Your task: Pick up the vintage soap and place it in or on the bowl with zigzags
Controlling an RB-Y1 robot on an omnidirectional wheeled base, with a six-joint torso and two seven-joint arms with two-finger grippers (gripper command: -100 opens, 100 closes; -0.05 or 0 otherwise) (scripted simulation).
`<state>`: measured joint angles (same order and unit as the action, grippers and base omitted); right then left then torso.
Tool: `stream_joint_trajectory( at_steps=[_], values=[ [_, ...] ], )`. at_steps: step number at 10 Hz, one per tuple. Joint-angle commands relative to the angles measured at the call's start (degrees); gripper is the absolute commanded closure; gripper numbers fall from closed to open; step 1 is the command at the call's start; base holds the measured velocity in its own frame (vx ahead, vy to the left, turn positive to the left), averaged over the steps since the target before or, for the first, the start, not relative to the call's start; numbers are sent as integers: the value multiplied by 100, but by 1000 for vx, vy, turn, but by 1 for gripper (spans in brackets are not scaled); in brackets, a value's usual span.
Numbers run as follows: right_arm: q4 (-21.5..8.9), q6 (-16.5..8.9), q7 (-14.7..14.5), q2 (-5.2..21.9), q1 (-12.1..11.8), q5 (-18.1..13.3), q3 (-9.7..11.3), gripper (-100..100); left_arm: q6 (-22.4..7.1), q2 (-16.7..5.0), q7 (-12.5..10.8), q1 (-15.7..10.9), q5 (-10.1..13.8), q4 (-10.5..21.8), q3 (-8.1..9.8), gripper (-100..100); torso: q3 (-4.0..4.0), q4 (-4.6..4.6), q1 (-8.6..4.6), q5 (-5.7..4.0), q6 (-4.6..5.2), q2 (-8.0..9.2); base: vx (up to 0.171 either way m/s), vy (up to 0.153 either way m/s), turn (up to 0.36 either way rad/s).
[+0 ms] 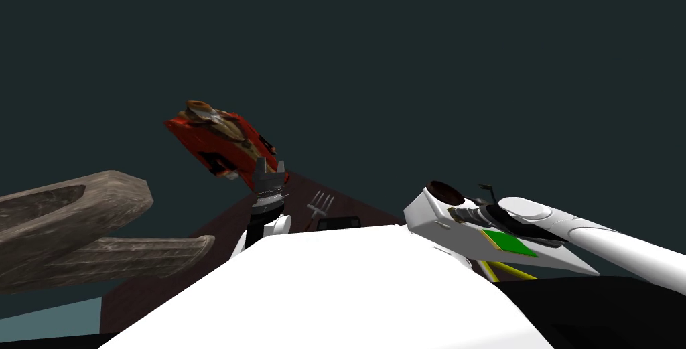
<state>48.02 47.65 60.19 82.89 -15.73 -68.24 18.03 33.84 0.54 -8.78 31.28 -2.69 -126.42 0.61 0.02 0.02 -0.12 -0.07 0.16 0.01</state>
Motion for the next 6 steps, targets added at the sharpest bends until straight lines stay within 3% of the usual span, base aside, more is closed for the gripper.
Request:
stream_joint_trajectory(
  at_steps=[1, 4, 6],
  values=[
    [-85, 26, 15, 48, 41, -81, -2, 100, 0, 0, 0, 0, 0, 0, 0, 0, 0, 0, 0, 0, 0, 0, -82, 72, 43],
    [-210, 210, 237, 305, 176, -212, -45, 100, 0, 2, 0, -1, 0, 0, -2, 0, 22, 7, 73, 22, 5, 39, -107, 150, 19],
    [-218, 340, 405, 470, 246, -238, -79, 100, 0, 1, 0, -1, 0, 0, -1, 0, 14, 6, 55, 28, 2, 23, -32, 54, 14]
  ],
)
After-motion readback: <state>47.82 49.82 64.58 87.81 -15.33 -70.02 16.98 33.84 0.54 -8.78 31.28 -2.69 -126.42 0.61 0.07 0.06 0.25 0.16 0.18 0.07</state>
